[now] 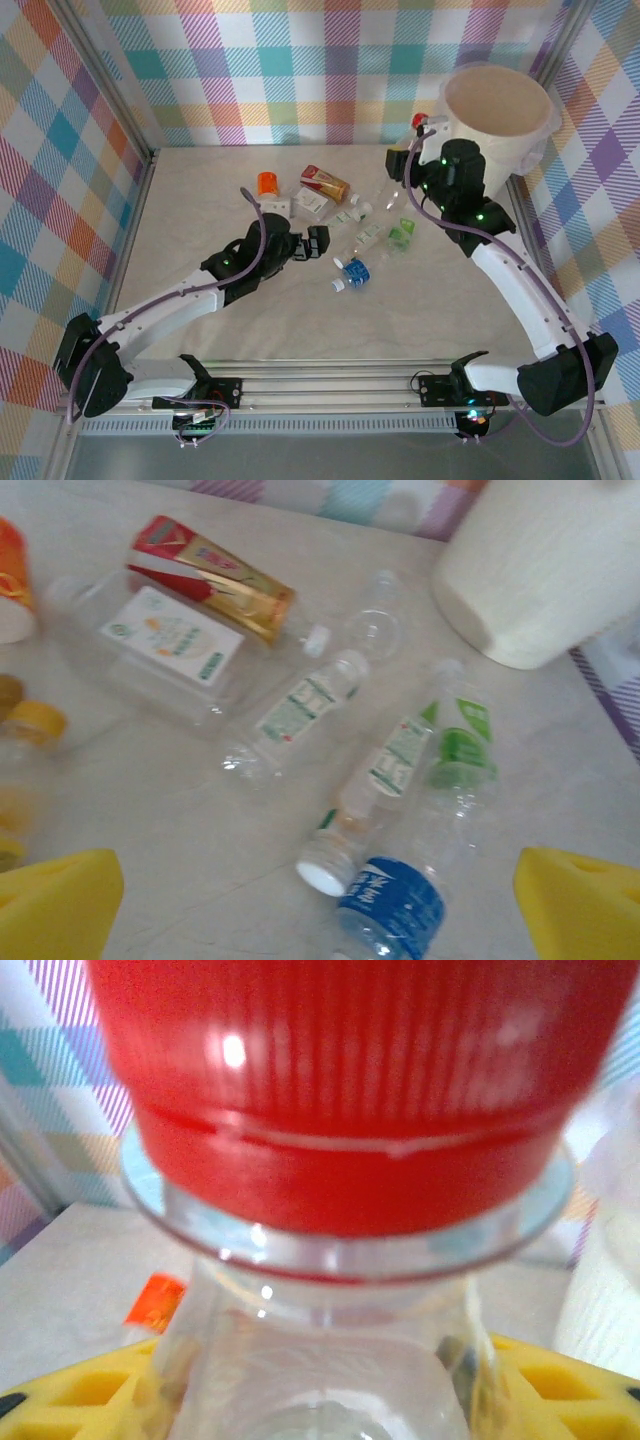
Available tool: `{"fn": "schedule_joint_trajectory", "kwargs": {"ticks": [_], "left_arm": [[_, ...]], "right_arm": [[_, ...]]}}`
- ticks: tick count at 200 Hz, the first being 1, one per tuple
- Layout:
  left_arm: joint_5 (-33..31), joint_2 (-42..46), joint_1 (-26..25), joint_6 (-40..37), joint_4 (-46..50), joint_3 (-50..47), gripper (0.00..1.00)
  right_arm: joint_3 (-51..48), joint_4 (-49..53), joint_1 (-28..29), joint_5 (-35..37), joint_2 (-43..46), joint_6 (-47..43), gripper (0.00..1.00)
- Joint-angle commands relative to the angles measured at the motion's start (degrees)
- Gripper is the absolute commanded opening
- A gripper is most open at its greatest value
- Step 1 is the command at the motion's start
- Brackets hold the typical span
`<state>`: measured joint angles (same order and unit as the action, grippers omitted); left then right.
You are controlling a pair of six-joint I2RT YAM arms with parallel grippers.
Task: Put the plastic bottles in the bin
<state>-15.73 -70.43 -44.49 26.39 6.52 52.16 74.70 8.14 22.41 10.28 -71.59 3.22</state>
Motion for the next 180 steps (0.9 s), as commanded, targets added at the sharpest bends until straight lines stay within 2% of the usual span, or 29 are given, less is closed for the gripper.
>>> {"fn": "schedule_joint_trajectory", "kwargs": {"ticks": [1, 28, 69, 123, 148, 180], "left_arm": [[-6.75, 2.87, -0.33, 2.78, 3.34, -1.98, 1.0], [-9.05, 4.91, -0.38, 4.17, 4.8, -3.63, 1.0], [-11.76, 8.07, -0.36, 5.83, 5.17, -6.37, 1.0], [-13.14, 10.4, -0.27, 7.24, 5.6, -8.4, 1.0], [-13.58, 11.19, -0.24, 8.09, 5.28, -9.57, 1.0], [-13.89, 11.54, -0.25, 9.04, 4.99, -10.58, 1.0]], "right_arm": [[4.34, -11.71, -1.24, 7.11, -1.23, -8.39, 0.32], [9.24, -17.57, -3.3, 12.29, -5.86, -14.42, 0.31], [14.06, -26.28, -8.32, 14.96, -11.79, -16.03, 0.31], [15.7, -46.9, -14.33, 19.51, -19.51, -17.71, 0.31], [18.62, -42.17, -15.96, 21.66, -22.91, -17.3, 0.31], [16.26, -36.8, -17.91, 23.08, -23.97, -11.92, 0.31]]}}
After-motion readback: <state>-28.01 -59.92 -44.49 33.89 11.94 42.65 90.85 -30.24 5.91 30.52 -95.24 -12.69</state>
